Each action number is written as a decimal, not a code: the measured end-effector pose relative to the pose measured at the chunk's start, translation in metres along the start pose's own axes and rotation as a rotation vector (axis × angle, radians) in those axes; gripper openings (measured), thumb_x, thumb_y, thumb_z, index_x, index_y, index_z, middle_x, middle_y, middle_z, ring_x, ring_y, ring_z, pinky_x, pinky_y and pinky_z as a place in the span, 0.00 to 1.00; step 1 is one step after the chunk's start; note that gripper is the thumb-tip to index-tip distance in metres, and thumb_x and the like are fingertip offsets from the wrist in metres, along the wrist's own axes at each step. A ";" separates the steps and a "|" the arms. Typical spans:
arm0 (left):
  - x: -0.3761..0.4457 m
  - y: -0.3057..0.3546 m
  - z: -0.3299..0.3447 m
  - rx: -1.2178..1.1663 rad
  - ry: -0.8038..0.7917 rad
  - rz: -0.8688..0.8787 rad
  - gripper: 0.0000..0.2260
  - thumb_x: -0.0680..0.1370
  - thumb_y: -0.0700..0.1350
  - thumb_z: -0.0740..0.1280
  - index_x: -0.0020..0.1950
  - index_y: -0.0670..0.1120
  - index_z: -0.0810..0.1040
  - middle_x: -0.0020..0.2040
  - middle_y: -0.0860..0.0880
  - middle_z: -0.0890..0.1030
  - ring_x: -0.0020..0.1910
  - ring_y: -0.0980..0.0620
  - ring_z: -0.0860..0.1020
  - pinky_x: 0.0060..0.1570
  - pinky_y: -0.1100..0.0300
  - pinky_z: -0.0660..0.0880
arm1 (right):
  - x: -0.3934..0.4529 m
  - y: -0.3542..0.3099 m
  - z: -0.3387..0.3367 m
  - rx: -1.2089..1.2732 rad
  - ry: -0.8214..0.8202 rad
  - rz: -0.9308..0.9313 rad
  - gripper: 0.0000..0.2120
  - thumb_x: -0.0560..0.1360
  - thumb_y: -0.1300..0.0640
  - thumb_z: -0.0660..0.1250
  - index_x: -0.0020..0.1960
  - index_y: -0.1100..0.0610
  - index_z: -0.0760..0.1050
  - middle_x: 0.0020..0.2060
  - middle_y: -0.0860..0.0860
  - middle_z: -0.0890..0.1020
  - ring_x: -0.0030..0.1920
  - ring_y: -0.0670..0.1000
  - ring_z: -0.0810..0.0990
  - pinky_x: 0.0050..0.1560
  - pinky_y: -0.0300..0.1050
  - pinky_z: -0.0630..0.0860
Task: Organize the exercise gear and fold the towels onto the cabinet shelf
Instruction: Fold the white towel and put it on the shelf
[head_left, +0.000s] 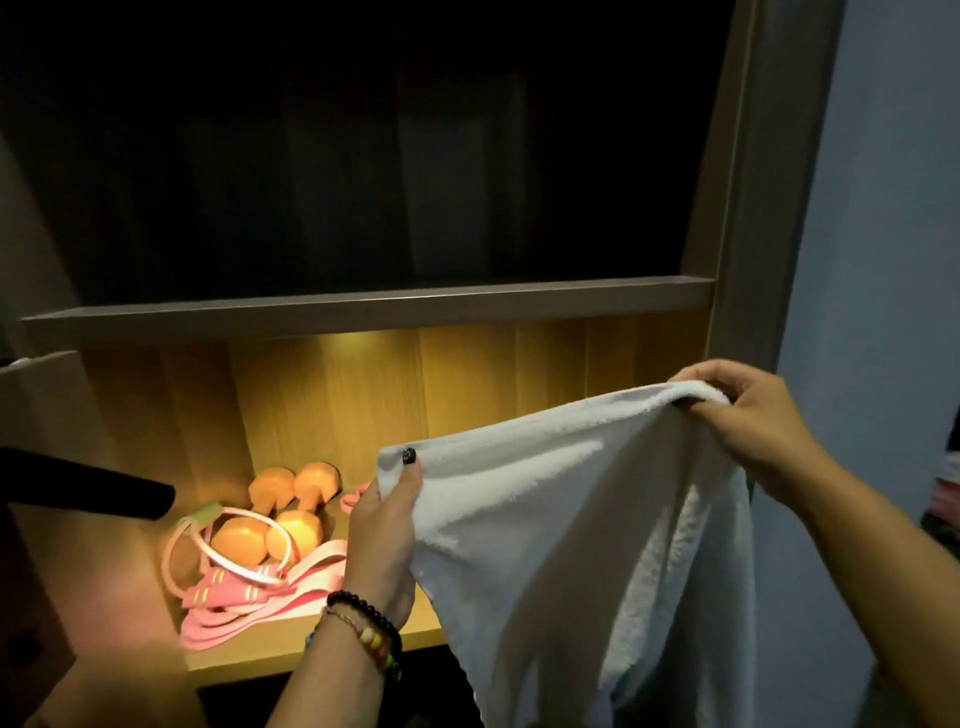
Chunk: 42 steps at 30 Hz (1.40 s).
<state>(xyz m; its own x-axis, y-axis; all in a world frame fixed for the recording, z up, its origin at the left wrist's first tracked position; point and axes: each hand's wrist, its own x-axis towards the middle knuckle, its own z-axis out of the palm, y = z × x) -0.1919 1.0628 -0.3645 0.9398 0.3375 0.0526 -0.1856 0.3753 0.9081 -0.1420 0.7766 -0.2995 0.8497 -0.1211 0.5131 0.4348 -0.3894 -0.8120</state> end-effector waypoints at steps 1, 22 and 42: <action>-0.001 0.002 0.008 -0.031 0.001 0.007 0.11 0.80 0.47 0.65 0.57 0.42 0.79 0.50 0.43 0.85 0.45 0.46 0.84 0.39 0.55 0.81 | 0.003 -0.015 -0.005 0.008 0.035 -0.045 0.13 0.75 0.68 0.66 0.41 0.51 0.79 0.42 0.48 0.80 0.43 0.44 0.76 0.38 0.38 0.72; -0.108 -0.090 0.016 0.336 0.031 0.504 0.10 0.76 0.59 0.57 0.45 0.59 0.76 0.38 0.58 0.80 0.39 0.63 0.76 0.44 0.63 0.74 | -0.141 -0.028 0.084 0.188 -0.398 0.189 0.10 0.67 0.61 0.68 0.34 0.52 0.68 0.31 0.52 0.71 0.33 0.49 0.70 0.32 0.42 0.66; -0.100 -0.158 -0.020 0.314 0.365 0.113 0.12 0.83 0.49 0.57 0.42 0.50 0.74 0.39 0.51 0.77 0.40 0.49 0.77 0.40 0.55 0.74 | -0.176 0.143 0.057 -0.034 -0.422 0.289 0.15 0.62 0.55 0.79 0.33 0.61 0.74 0.28 0.49 0.76 0.31 0.43 0.72 0.33 0.40 0.68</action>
<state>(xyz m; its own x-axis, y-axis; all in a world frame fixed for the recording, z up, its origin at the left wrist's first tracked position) -0.2619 0.9868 -0.5214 0.7469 0.6622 0.0600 -0.1326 0.0599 0.9894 -0.2126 0.7943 -0.5219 0.9831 0.1489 0.1064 0.1608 -0.4250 -0.8908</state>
